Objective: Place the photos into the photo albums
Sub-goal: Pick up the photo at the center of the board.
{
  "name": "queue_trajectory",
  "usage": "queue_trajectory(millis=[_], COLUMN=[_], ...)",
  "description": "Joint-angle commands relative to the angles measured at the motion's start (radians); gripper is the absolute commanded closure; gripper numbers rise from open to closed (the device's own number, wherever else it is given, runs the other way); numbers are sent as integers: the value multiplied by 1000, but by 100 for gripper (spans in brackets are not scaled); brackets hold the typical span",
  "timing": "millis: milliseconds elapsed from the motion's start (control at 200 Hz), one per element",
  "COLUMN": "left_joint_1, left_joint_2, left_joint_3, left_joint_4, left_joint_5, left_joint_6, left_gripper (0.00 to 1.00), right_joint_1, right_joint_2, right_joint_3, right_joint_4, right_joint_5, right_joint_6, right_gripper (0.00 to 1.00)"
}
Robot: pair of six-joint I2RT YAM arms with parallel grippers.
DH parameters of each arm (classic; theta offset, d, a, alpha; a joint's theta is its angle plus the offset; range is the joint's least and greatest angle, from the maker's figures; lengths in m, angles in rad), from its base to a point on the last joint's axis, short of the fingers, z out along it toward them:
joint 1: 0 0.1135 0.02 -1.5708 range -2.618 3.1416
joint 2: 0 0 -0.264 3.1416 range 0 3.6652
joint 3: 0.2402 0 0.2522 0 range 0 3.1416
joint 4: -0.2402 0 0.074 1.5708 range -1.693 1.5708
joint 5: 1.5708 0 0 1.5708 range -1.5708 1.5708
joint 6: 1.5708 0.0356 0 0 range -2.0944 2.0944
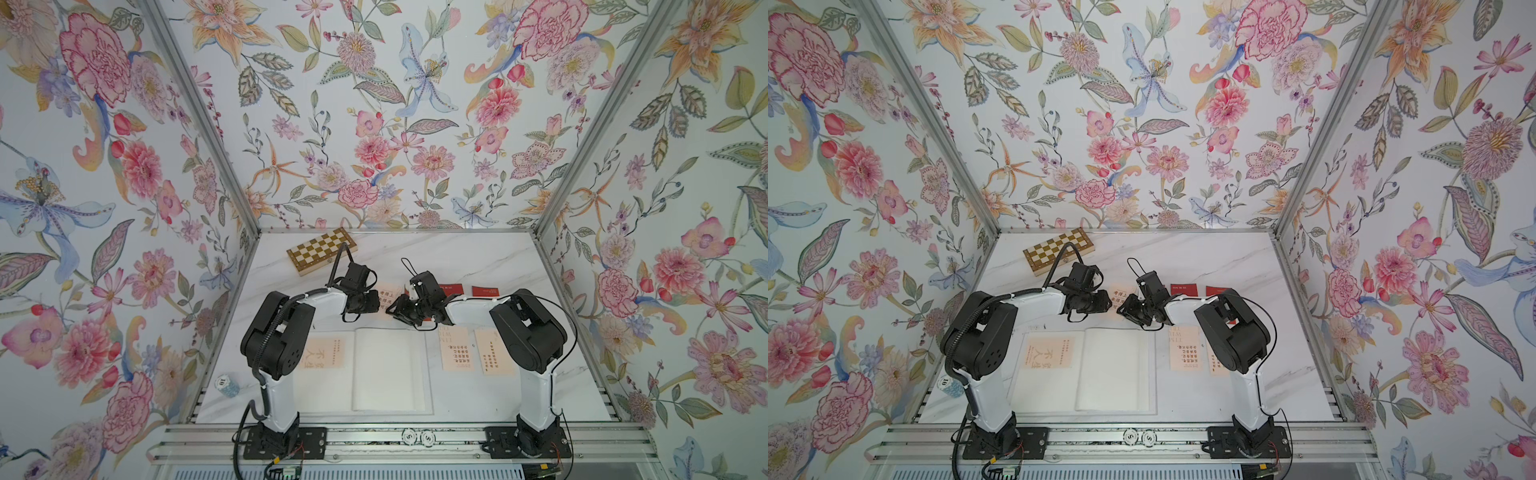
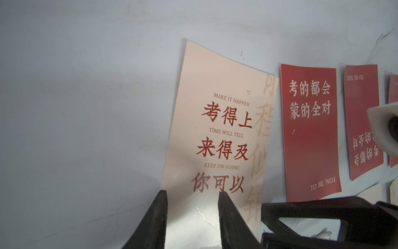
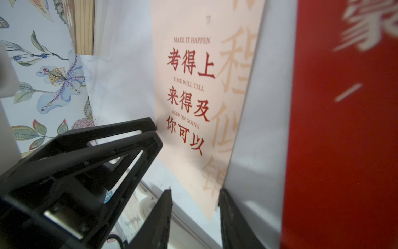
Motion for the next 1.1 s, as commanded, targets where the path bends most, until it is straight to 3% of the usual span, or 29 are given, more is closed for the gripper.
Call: queue_trajectory(millis=[0, 360, 696, 1096], left_joint_1=[-9, -9, -9, -6], left_joint_2=[2, 5, -15, -51], left_joint_3=[-32, -45, -64, -47], left_joint_4=[-28, -20, -13, -23], left_joint_5=[25, 39, 45, 44], left_joint_6=[-19, -26, -33, -14], left_gripper=[62, 63, 63, 63], right_joint_1=[-27, -40, -8, -9], right_joint_2=[2, -11, -66, -31], right_joint_3=[-45, -92, -9, 17], right_joint_4=[54, 188, -143, -116], right_joint_5=[-3, -31, 78, 46], right_joint_6=[74, 148, 2, 19], right_gripper=[61, 62, 56, 56])
